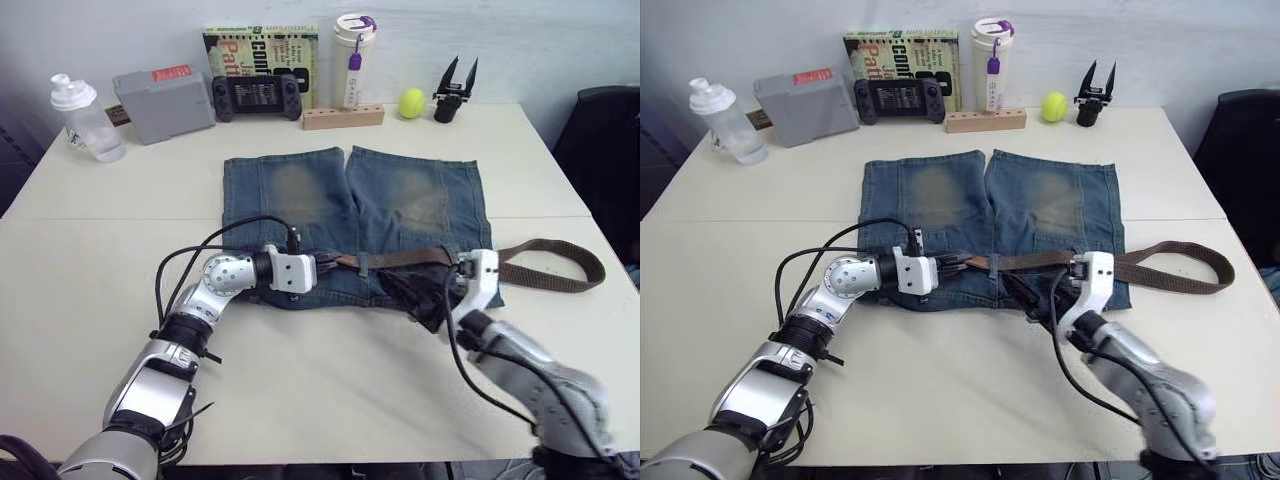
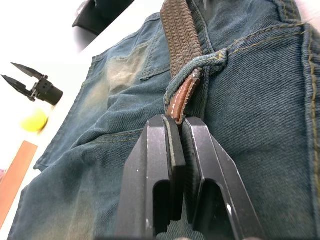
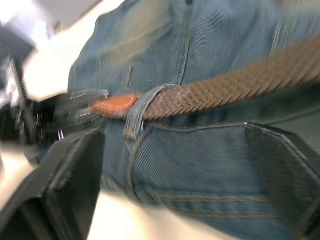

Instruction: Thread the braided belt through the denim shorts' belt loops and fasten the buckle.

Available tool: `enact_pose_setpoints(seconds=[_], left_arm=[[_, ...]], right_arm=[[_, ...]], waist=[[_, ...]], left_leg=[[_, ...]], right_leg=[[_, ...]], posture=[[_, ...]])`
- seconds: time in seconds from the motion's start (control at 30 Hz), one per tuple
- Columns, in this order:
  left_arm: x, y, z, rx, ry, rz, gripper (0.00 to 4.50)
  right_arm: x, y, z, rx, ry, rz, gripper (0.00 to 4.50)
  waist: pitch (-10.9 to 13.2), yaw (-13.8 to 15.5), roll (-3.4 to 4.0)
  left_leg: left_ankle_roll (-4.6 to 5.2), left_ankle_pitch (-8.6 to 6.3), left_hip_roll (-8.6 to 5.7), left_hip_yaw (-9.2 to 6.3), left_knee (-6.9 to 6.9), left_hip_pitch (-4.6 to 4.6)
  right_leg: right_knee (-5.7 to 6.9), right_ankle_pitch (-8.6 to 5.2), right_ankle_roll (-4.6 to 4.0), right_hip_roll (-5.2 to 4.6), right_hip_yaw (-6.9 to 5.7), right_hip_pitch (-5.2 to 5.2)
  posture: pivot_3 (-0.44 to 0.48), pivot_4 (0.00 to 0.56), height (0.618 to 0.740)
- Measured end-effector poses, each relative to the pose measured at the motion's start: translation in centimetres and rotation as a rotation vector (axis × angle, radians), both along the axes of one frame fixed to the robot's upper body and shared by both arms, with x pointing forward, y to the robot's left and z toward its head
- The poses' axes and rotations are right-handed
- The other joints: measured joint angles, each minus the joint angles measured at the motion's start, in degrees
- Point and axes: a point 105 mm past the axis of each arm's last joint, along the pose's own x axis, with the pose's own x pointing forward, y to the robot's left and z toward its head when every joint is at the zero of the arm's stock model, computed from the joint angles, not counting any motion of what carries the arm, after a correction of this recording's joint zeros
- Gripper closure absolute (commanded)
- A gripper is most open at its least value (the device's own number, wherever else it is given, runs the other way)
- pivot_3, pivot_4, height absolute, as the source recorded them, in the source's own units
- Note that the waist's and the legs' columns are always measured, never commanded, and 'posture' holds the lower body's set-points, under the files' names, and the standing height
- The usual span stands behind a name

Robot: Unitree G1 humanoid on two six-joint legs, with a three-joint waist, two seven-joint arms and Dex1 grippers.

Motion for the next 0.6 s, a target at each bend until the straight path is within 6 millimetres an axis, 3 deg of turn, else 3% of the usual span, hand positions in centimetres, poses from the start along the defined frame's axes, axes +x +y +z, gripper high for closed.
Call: enact_pose_setpoints(seconds=[0.1, 0.2, 0.33, 0.4, 0.6], left_arm=[[0.0, 0.0, 0.0, -0.003, 0.012, 0.001, 4.50], [0.1, 0.0, 0.0, -0.006, 0.020, 0.005, 4.50], [0.0, -0.2, 0.4, -0.012, 0.019, 0.000, 4.50], [-0.1, -0.1, 0.9, -0.010, 0.013, -0.002, 4.50], [-0.1, 1.8, 1.9, 0.032, -0.008, 0.024, 4.50]], right_arm=[[0.3, -0.7, 1.2, -0.138, -0.078, 0.022, 0.89], [1.5, -2.6, 1.0, -0.255, -0.092, -0.037, 2.30], [2.7, -5.4, -3.0, -0.328, 0.041, -0.124, 4.39], [3.1, -5.8, -4.7, -0.324, 0.087, -0.146, 4.46], [4.1, -5.6, -5.2, -0.321, 0.066, -0.143, 4.46]], waist=[[0.0, 0.0, -0.02], [0.1, 0.3, -0.11], [0.1, 0.9, -0.14], [0.1, 0.9, -0.14], [0.1, 0.3, -0.15]], left_leg=[[-0.01, 0.03, 0.00, -0.01, -0.01, 0.01], [-0.01, 0.04, -0.02, -0.01, 0.02, 0.00], [-0.02, 0.07, -0.05, 0.04, 0.04, -0.01], [-0.16, 0.15, -0.02, 0.04, 0.04, 0.00], [-0.05, 0.09, -0.01, 0.03, 0.08, 0.13]], right_leg=[[0.02, 0.00, 0.00, 0.02, -0.03, 0.00], [0.00, 0.01, 0.02, -0.01, -0.04, 0.02], [-0.01, 0.03, 0.05, -0.03, -0.02, 0.02], [0.00, 0.03, 0.05, 0.00, -0.01, 0.02], [0.08, 0.03, 0.05, 0.00, 0.00, 0.13]], posture=[[0.000, 0.150, 0.693], [0.000, 0.150, 0.693], [0.000, 0.150, 0.693], [0.000, 0.150, 0.693], [0.000, 0.150, 0.693]])
